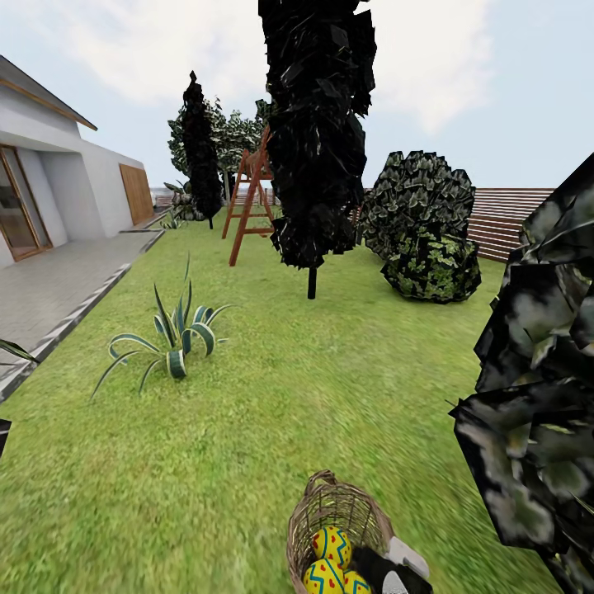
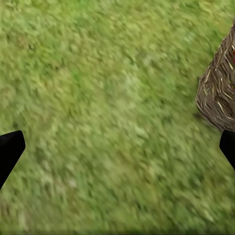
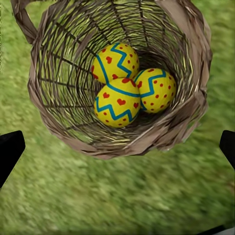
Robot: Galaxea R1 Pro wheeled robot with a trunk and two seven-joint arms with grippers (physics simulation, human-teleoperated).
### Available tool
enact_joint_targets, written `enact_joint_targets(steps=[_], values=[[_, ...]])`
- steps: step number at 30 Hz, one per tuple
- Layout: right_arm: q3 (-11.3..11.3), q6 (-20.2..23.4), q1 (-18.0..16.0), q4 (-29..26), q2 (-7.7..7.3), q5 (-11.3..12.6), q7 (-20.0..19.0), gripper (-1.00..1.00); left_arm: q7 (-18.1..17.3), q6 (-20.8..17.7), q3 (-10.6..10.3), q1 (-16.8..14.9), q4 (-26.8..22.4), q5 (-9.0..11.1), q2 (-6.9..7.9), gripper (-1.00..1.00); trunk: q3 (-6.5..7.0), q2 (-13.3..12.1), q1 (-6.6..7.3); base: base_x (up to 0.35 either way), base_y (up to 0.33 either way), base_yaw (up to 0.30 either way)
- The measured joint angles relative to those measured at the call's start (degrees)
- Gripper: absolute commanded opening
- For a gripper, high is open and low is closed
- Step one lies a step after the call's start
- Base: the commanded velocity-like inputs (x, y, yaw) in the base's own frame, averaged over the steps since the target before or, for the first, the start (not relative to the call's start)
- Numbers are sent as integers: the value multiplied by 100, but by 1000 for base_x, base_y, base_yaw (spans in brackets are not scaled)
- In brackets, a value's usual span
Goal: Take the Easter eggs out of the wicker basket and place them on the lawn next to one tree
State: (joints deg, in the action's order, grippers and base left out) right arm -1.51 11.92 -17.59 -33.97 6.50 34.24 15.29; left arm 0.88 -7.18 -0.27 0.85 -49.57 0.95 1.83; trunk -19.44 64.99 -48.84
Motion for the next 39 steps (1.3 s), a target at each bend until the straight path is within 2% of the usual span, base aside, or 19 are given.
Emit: enact_joint_targets(steps=[10, 15, 21, 28, 39], values=[[16, -5, -148, 134, -15, 38, 11, 100, 0, 0, 3, 0, -6, 0, 0, 100, 0, 0, 0, 0, 0, 0], [200, -42, -336, 446, -20, 45, 15, 100, 0, 0, 4, 0, -5, 2, 0, 100, -89, 199, -109, 0, 0, 0], [342, -58, -419, 559, -31, 55, 20, 100, 0, -1, 4, 1, -9, 1, 0, 100, -197, 440, -241, 0, 0, 0], [522, -58, -511, 611, -53, 48, 20, 100, 0, 0, 10, 1, -2, 2, 0, 100, -198, 442, -242, 0, 0, 0], [621, -56, -559, 629, -67, 34, 18, 100, 4, -1, 12, 1, -10, 7, 0, 100, -377, 841, -461, 0, 0, 0]])
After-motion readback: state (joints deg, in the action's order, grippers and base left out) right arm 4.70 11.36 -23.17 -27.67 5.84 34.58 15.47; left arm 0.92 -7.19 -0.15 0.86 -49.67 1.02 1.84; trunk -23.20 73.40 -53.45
